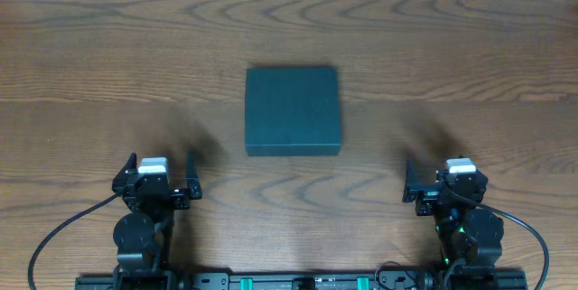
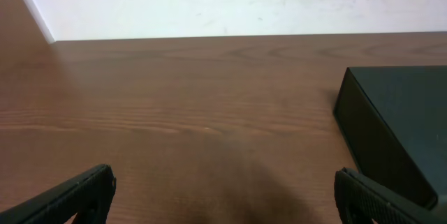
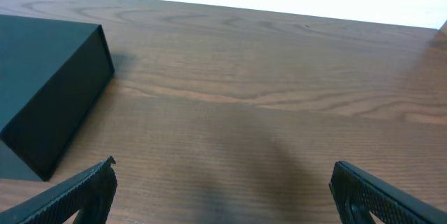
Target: Pack container
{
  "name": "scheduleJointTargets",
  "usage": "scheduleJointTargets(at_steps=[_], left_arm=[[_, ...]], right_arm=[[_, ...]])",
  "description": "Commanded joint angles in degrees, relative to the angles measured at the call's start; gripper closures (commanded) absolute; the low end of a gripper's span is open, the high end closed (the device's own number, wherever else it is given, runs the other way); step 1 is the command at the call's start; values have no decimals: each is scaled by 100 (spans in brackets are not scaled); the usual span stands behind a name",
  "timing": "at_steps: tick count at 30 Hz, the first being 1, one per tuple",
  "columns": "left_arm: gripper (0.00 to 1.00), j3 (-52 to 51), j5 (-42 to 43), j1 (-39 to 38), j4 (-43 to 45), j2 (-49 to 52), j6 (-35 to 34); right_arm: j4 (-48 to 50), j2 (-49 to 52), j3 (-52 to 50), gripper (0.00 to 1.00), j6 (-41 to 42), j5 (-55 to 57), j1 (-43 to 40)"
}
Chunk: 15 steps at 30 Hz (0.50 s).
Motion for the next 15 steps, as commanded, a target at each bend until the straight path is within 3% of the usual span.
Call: scheduleJointTargets(at_steps=[1,15], left_arm=[[2,-103,22,35,-170,-59,-50],[2,-101,20,35,-229,-50,-50]], right_arm=[[-11,-61,-55,1,-76,-4,-61],[-11,-61,-55,1,-74,-4,-61]])
